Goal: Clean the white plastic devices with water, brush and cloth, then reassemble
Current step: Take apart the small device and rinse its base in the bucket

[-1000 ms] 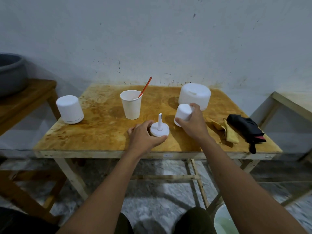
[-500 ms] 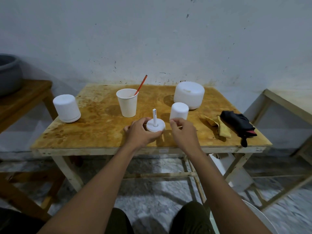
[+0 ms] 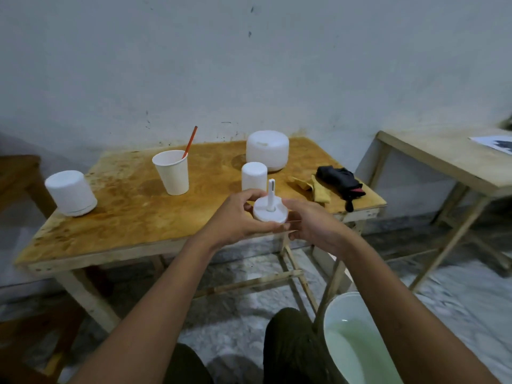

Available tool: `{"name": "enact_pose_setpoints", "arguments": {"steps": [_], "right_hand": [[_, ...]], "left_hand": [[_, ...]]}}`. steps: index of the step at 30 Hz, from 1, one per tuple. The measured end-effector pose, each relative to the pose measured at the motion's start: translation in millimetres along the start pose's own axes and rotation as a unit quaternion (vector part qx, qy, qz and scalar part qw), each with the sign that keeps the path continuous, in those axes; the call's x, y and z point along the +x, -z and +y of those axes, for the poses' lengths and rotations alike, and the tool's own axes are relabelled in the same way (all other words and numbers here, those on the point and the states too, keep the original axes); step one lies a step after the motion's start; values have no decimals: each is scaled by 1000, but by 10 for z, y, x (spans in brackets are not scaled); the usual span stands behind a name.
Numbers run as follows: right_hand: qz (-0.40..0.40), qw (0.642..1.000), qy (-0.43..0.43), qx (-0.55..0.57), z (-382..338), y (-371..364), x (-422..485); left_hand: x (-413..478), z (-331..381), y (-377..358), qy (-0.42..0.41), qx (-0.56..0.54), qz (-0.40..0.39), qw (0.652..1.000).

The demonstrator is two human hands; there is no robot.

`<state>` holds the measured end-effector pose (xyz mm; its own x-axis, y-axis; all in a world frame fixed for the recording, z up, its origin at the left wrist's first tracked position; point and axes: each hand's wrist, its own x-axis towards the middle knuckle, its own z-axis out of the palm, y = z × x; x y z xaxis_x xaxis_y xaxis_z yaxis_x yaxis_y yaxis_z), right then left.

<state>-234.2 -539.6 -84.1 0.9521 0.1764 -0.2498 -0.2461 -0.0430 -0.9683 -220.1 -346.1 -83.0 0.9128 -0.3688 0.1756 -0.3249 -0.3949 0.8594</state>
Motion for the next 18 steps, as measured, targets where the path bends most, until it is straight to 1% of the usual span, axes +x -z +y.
{"name": "enact_pose_setpoints", "arguments": {"steps": [2, 4, 8, 13, 18], "right_hand": [[10, 1000, 12, 16, 99, 196, -216], [17, 999, 21, 23, 172, 346, -364], [70, 996, 25, 40, 482, 758, -644], [142, 988, 1, 57, 1057, 1208, -909], [191, 976, -34, 97, 1677, 1514, -1023]], "left_hand": [[-23, 80, -232, -14, -15, -32, 999], [-33, 88, -417, -18, -35, -48, 998], [-26, 82, -948, -22, -60, -82, 995], [16, -83, -1729, 0, -49, -129, 990], [19, -365, -2403, 22, -31, -178, 983]]}}
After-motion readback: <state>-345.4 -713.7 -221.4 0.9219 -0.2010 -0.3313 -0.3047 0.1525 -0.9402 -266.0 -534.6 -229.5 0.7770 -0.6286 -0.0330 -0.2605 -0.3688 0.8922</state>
